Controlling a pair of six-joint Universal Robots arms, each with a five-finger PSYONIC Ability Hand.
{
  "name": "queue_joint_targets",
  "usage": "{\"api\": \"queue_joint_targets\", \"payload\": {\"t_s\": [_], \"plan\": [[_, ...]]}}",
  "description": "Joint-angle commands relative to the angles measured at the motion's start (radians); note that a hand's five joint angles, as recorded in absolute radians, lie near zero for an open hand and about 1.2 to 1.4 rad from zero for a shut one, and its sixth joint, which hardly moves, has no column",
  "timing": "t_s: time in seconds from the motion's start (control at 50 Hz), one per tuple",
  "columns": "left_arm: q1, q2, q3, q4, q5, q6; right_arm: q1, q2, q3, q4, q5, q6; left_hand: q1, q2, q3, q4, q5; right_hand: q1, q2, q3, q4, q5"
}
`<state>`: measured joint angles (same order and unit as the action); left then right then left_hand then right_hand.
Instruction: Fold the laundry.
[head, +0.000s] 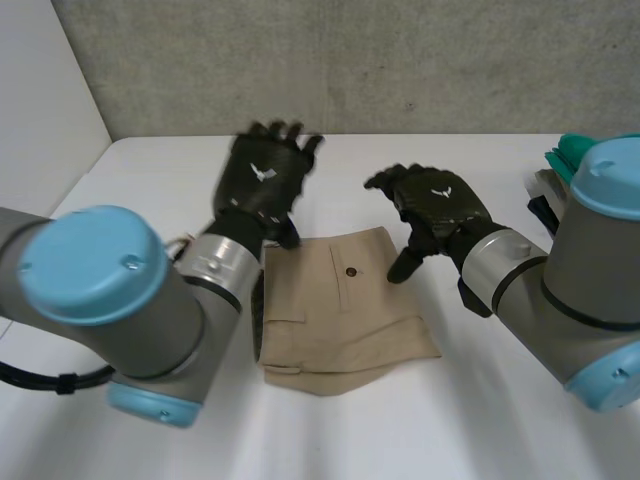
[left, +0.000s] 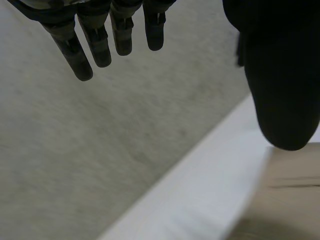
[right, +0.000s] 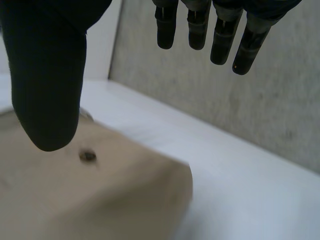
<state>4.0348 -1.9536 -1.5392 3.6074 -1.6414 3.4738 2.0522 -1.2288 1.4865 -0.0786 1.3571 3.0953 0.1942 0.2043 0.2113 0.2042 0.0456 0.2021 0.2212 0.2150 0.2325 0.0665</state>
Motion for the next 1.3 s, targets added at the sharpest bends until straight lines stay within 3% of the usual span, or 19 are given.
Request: {"api": "queue_joint_targets", "payload": {"t_s": [0.02,0.14,0.32,0.46,0.56,0.8,0.9,1.04,1.3], "plan": [[-0.062,-0.128,0.083,-0.214,-0.047,-0.064,-0.007,0.176,-0.132,0.115,-0.001,-0.105,-0.013,-0.023,-0.03,-0.023,-0.039,-0.028,-0.047,-0.04,-0.058,-0.066],[-0.059,-0.249,0.14,-0.332,-0.135,-0.056,-0.007,0.293,-0.201,0.169,-0.033,-0.125,-0.01,-0.02,-0.027,-0.02,-0.036,-0.028,-0.047,-0.04,-0.058,-0.066],[-0.031,-0.327,0.179,-0.371,-0.147,-0.019,-0.006,0.417,-0.261,0.177,0.006,-0.318,-0.01,-0.02,-0.027,-0.02,-0.036,-0.028,-0.047,-0.04,-0.058,-0.066],[-0.014,-0.331,0.194,-0.389,-0.133,0.044,-0.004,0.396,-0.272,0.177,0.048,-0.379,-0.007,-0.017,-0.024,-0.017,-0.033,-0.028,-0.047,-0.04,-0.058,-0.066],[-0.026,-0.304,0.199,-0.381,-0.121,0.041,-0.004,0.303,-0.25,0.163,0.043,-0.362,-0.016,-0.026,-0.033,-0.026,-0.042,-0.028,-0.047,-0.04,-0.058,-0.066],[-0.005,0.047,0.203,-0.377,0.086,-0.081,-0.004,-0.009,-0.033,-0.015,0.059,-0.28,-0.004,-0.014,-0.021,-0.014,-0.03,-0.028,-0.047,-0.04,-0.058,-0.066],[0.059,0.137,0.206,-0.413,0.271,-0.102,-0.001,-0.098,0.15,-0.104,0.056,-0.29,0.019,0.009,0.002,0.009,-0.007,-0.028,-0.047,-0.04,-0.058,-0.066],[0.115,0.15,0.209,-0.538,0.432,-0.101,0.086,-0.084,0.389,-0.334,0.05,-0.29,0.019,0.009,0.002,0.009,-0.007,-0.028,-0.047,-0.04,-0.058,-0.066],[0.105,0.14,0.208,-0.553,0.473,-0.105,0.167,0.161,0.408,-0.572,0.054,-0.365,0.01,0.0,-0.007,0.0,-0.015,-0.028,-0.047,-0.04,-0.058,-0.066]]}}
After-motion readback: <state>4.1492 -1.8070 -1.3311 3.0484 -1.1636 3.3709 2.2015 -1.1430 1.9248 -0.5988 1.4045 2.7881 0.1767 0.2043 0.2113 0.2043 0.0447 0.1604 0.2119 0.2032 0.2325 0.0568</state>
